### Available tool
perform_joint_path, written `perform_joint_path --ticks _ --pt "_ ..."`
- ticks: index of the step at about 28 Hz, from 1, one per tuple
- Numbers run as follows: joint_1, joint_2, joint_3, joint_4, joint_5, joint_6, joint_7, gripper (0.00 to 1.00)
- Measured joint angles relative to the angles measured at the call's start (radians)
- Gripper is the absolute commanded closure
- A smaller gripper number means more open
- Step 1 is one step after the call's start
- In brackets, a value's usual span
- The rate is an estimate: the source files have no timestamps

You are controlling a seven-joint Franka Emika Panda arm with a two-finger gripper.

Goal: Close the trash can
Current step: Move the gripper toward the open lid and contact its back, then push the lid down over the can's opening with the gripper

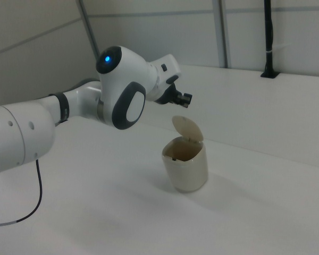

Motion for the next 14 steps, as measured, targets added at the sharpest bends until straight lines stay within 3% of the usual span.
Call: perform_joint_path --ticks 11,14 --pt "0.024 0.051 0.000 0.001 0.000 0.014 0.028 1.00" --pt "0.024 0.051 -0.002 0.003 0.000 -0.046 0.030 1.00"
